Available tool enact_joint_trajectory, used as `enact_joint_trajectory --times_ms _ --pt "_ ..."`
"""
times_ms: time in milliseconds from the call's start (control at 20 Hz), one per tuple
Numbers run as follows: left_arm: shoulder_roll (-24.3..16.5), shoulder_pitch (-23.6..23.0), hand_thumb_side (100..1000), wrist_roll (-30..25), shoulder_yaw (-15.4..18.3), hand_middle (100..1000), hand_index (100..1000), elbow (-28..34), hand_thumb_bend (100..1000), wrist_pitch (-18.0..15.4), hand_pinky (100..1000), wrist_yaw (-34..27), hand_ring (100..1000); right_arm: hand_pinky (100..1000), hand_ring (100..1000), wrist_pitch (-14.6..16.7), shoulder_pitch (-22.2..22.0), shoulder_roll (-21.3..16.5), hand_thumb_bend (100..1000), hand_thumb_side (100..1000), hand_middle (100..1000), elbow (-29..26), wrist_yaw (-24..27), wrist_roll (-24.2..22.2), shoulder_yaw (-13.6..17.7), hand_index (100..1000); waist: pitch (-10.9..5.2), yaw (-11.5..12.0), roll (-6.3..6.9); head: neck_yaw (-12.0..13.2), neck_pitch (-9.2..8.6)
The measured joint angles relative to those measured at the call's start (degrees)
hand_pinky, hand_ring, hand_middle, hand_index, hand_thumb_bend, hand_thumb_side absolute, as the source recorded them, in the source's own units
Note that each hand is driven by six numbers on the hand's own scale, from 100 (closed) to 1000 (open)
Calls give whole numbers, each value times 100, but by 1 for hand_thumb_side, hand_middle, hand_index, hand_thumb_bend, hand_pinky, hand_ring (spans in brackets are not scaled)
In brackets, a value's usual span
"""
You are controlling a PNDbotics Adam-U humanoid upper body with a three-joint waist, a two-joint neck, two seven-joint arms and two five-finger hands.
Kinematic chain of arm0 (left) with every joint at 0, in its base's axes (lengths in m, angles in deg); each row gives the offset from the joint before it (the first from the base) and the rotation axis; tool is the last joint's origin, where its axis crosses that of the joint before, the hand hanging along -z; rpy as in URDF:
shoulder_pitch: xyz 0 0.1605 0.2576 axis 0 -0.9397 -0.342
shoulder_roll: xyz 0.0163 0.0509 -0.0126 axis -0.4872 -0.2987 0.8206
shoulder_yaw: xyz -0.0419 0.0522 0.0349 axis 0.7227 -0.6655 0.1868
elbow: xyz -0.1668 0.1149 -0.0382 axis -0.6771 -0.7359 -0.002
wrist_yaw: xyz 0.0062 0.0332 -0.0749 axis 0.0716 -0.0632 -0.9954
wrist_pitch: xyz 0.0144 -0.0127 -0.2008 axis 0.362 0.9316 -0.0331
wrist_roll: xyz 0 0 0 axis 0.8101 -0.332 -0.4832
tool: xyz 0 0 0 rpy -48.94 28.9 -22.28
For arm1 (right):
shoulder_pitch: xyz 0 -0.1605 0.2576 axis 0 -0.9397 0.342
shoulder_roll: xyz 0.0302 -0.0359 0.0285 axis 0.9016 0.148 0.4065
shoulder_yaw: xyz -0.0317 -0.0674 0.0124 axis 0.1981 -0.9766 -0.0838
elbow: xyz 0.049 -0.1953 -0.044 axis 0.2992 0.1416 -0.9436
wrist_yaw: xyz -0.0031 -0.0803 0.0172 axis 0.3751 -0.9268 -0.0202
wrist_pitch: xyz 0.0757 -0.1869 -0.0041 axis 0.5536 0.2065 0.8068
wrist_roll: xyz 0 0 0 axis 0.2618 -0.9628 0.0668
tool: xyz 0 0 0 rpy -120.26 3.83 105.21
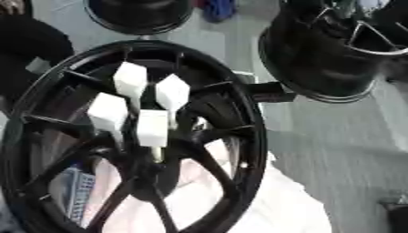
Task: Pull the pin out of the wheel hub.
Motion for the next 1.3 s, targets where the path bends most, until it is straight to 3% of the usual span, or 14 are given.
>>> enact_joint_trajectory --times_ms 350,750,1000,1300 --pt "91 23 340 16 0 621 756 0 100 58 747 -65 661 890 742 311 651 338 100 203 703 -17 41 -127 -567 790 0 131 39 -201 -137" --pt "142 32 347 33 2 620 756 0 100 129 746 -125 660 894 746 332 1298 848 100 198 706 -17 -84 -297 -1252 791 0 218 51 -303 -221" --pt "161 29 350 43 3 618 755 0 100 160 746 -150 658 871 740 182 1583 1131 100 198 703 -17 -345 -559 -1600 784 2 214 51 -291 -271" --pt "196 -35 360 106 22 617 753 0 100 209 745 -200 657 866 741 -381 1996 1758 100 200 705 -17 -824 -702 -1927 787 -2 98 71 -92 -372"
